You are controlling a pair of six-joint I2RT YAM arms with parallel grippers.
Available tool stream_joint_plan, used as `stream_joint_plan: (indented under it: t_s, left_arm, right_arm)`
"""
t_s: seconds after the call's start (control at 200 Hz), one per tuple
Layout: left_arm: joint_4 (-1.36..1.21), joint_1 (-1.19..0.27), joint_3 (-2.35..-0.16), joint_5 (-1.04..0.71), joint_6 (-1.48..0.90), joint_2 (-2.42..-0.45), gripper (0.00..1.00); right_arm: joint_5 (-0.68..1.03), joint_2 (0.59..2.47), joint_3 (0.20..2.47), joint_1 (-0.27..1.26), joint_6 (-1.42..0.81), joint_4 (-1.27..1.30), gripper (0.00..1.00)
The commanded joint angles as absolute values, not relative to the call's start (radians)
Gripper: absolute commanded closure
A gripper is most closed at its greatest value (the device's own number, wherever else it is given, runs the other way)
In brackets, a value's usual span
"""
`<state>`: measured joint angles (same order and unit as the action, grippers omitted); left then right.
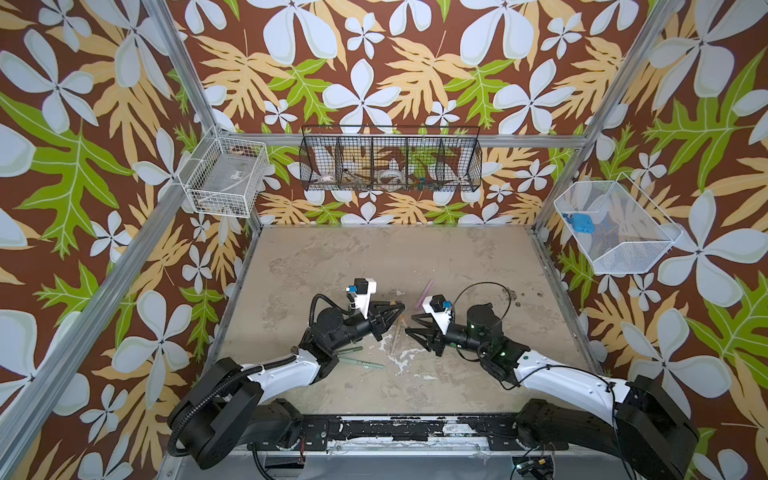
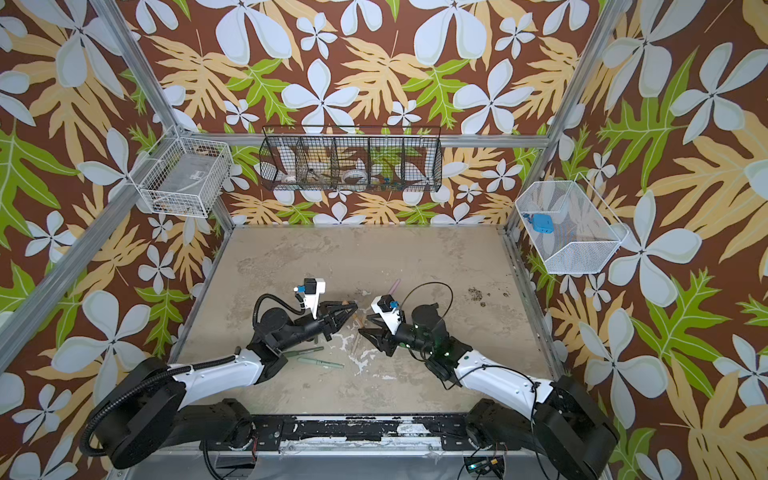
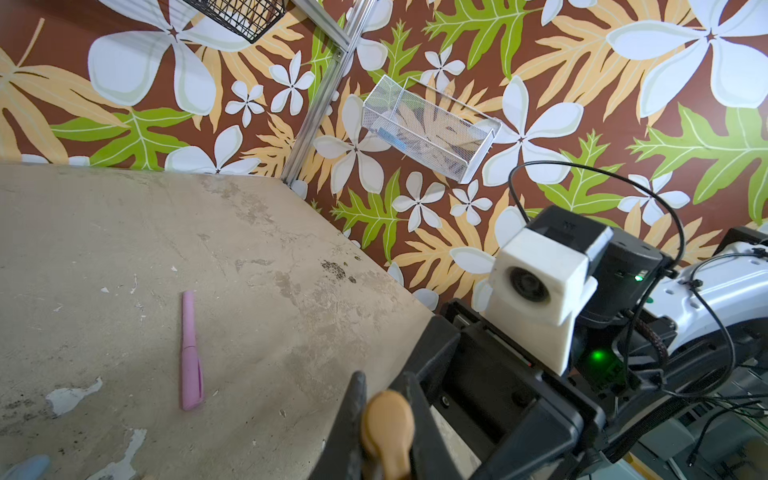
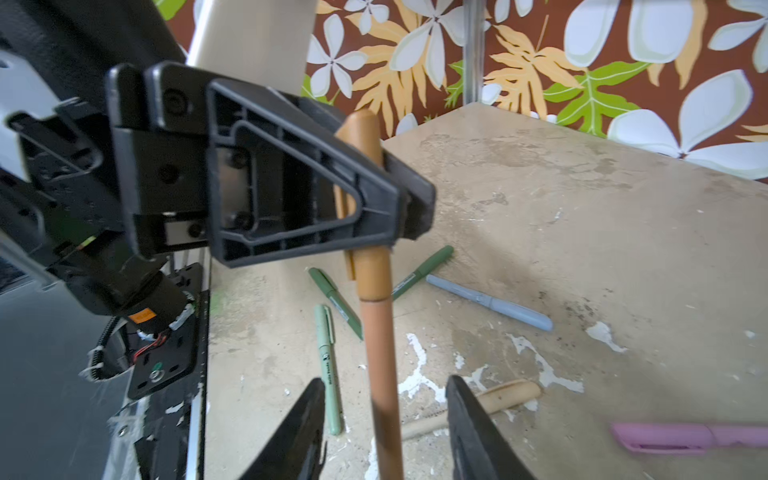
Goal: Open the pen caps
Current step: 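Close the left gripper on the tan pen's cap while the right gripper holds the barrel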
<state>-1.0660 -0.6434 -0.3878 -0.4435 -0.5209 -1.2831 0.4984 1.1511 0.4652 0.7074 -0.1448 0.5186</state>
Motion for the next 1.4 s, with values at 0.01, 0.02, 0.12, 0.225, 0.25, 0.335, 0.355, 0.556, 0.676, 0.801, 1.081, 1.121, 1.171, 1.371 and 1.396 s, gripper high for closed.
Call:
stream_joint_plan:
  t_s: [0.01, 0.02, 0.12, 0.225, 0.25, 0.335, 0.355, 0.556, 0.676, 0.801, 1.081, 1.121, 1.171, 1.371, 1.396]
  left_arm:
    - [-1.094, -0.641, -0.397, -0.5, -0.5, -1.288, 1.0]
    - [-1.094, -0.642, -0.397, -0.501, -0.499, -1.29, 1.0]
    - [-1.117, -0.642, -0.397, -0.53, -0.495, -1.307, 1.0]
    - [-1.157, -0.641, -0.4, -0.576, -0.508, -1.332, 1.0]
    - [-1.169, -0.642, -0.402, -0.588, -0.513, -1.338, 1.0]
    - [-1.2, -0.641, -0.402, -0.615, -0.532, -1.351, 1.0]
    - [-1.204, -0.642, -0.402, -0.619, -0.535, -1.353, 1.0]
    - [-1.208, -0.641, -0.391, -0.608, -0.532, -1.338, 1.0]
    - [-1.209, -0.641, -0.391, -0.6, -0.538, -1.34, 1.0]
    - [-1.208, -0.641, -0.391, -0.583, -0.55, -1.342, 1.0]
    - [-1.158, -0.641, -0.38, -0.493, -0.553, -1.295, 1.0]
    - [-1.144, -0.641, -0.38, -0.477, -0.55, -1.284, 1.0]
    - [-1.137, -0.641, -0.375, -0.458, -0.55, -1.27, 1.0]
    - [-1.123, -0.63, -0.363, -0.429, -0.549, -1.24, 1.0]
    - [-1.126, -0.63, -0.361, -0.43, -0.55, -1.24, 1.0]
  right_arm:
    - [0.579, 1.153, 0.465, 0.706, -0.134, 0.554, 0.61]
    - [0.584, 1.154, 0.465, 0.706, -0.133, 0.554, 0.62]
    - [0.586, 1.165, 0.469, 0.707, -0.13, 0.549, 0.66]
    - [0.586, 1.182, 0.475, 0.707, -0.129, 0.544, 0.68]
    - [0.586, 1.187, 0.48, 0.706, -0.129, 0.544, 0.69]
    - [0.624, 1.203, 0.489, 0.707, -0.133, 0.543, 0.73]
    - [0.628, 1.207, 0.491, 0.707, -0.134, 0.544, 0.74]
    - [0.634, 1.219, 0.489, 0.707, -0.141, 0.544, 0.83]
    - [0.635, 1.219, 0.492, 0.707, -0.14, 0.544, 0.92]
    - [0.636, 1.222, 0.494, 0.706, -0.138, 0.543, 1.0]
    - [0.613, 1.234, 0.502, 0.706, -0.137, 0.528, 1.0]
    - [0.606, 1.236, 0.5, 0.706, -0.137, 0.526, 1.0]
    - [0.597, 1.239, 0.502, 0.707, -0.137, 0.524, 1.0]
    - [0.598, 1.263, 0.514, 0.707, -0.131, 0.505, 1.0]
    - [0.602, 1.264, 0.515, 0.707, -0.13, 0.505, 1.0]
